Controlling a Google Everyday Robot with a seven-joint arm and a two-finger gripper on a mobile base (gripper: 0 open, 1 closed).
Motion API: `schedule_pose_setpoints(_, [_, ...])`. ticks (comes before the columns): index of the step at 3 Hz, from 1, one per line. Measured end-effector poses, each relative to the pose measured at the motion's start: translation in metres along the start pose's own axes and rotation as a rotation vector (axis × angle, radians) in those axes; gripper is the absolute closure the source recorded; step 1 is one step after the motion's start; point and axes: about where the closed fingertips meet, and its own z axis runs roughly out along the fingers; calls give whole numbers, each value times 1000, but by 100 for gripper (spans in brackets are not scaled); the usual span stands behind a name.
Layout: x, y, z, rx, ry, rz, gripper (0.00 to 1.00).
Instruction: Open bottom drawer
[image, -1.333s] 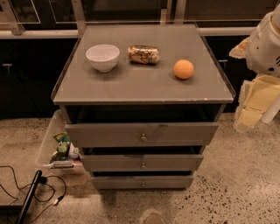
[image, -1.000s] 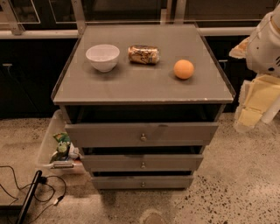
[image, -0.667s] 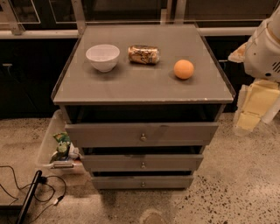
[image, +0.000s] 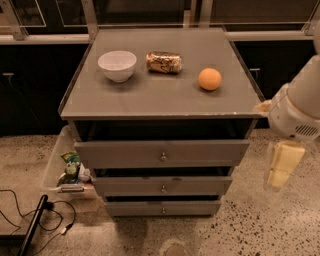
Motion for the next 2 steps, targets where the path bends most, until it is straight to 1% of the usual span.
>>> schedule_pose_setpoints(1, [27, 13, 56, -35, -16, -33, 0])
schedule_pose_setpoints(2, [51, 20, 107, -61, -43, -66, 0])
